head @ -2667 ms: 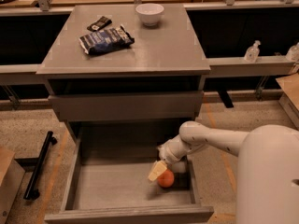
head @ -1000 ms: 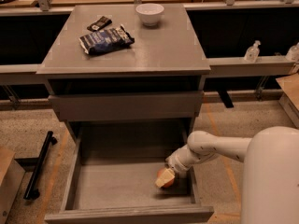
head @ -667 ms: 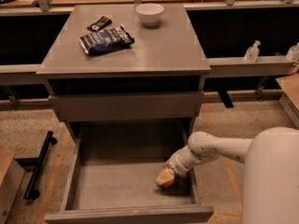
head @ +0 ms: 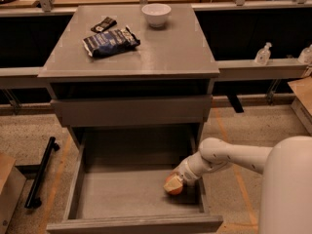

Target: Pick orange from middle drawer and place on counter

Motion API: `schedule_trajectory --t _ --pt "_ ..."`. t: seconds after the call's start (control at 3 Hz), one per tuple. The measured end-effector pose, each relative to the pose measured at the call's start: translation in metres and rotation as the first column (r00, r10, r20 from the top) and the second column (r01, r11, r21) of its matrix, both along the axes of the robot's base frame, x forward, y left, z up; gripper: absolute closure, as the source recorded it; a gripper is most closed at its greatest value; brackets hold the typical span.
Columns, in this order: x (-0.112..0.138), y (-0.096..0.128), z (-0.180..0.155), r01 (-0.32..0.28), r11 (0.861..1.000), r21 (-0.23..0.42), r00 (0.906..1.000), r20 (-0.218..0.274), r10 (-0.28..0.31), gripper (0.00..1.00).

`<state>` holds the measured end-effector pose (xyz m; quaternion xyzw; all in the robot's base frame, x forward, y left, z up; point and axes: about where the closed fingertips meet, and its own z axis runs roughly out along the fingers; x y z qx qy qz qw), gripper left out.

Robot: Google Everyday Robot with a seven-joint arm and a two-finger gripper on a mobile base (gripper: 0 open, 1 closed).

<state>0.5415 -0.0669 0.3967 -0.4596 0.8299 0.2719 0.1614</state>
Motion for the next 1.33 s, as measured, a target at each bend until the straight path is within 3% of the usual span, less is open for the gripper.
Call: schedule_trajectory --t 0.33,0.67,1.0,1.33 --pt "0.011 0.006 0.054 -0.019 0.996 0.086 0.9985 0.054 0.014 1.0" --pt "0.016 0.016 0.138 -0.105 0.973 0.206 0.9881 0.132 0.079 1.0" --pt "0.017 0.025 0.226 -0.209 0.921 0.33 0.9676 0.205 0.147 1.0" --pt "0.02 0.022 0.315 -0.303 0.866 0.398 0.9397 0.276 0.201 1.0"
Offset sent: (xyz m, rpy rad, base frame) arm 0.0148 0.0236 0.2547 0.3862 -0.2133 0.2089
